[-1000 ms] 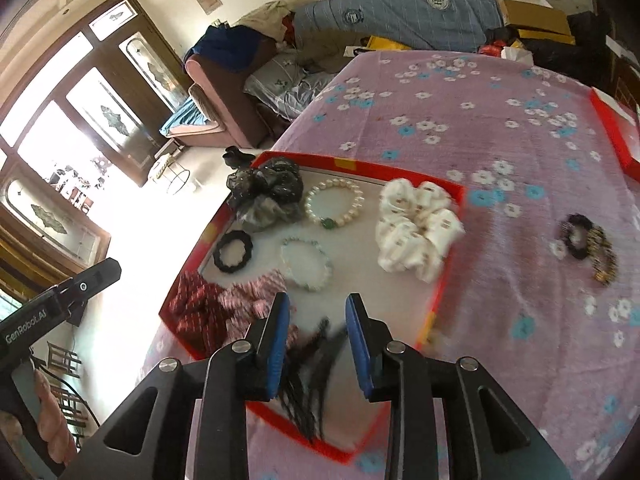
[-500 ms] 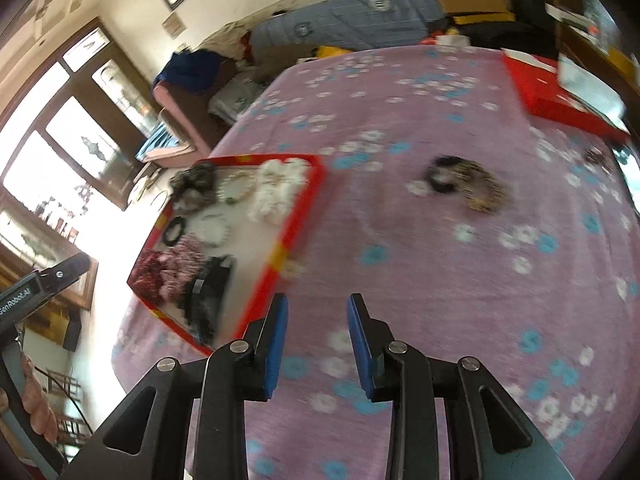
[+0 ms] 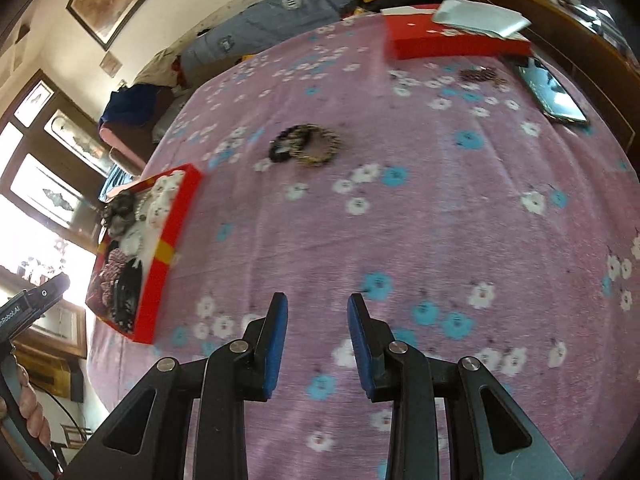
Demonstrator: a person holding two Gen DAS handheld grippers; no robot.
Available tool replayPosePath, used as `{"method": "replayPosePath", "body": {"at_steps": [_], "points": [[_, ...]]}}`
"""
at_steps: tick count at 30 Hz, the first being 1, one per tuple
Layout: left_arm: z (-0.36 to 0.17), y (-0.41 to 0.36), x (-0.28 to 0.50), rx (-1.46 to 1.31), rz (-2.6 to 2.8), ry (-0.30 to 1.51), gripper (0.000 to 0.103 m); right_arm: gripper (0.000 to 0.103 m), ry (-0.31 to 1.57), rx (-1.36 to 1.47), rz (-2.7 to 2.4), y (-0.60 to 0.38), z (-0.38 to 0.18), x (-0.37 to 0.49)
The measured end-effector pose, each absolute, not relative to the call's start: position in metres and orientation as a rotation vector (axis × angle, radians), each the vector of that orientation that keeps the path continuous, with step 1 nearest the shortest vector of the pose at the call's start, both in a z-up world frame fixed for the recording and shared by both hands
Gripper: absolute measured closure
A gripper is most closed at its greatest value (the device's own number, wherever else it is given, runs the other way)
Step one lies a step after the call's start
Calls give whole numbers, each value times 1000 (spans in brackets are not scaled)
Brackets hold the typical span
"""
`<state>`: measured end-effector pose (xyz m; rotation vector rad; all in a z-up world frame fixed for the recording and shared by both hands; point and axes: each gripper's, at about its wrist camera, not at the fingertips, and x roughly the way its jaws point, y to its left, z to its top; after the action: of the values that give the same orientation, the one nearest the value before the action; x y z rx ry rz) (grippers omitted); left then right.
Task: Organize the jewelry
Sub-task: 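Withdraw both open tools toward the leopard-print and black beaded bracelets, then grasp the leopard-print bracelet with the right tool while the left tool grasps the black bracelet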
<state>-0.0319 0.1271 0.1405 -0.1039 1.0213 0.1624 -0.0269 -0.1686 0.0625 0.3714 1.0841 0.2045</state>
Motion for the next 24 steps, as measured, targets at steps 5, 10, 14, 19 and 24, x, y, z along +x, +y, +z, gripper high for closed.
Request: {"method": "replayPosePath", "body": {"at_steps": [5,10,14,19,24], "points": [[132,102,-22,-87,121,1047,53,70,1091,377,194,-185,54,-18],[127,76,3,-35,67,1057,53,70,1080,381,207,-186,52,11],[120,66,34,-45,17,1077,54,70,1063,357,221,-177,53,38],[108,59,67,-52,-19,1088,54,70,1068,332,203,-167,45,84],[95,63,97,-57,-28,1110,54,70,1077,317,181,-160,36,123]]}}
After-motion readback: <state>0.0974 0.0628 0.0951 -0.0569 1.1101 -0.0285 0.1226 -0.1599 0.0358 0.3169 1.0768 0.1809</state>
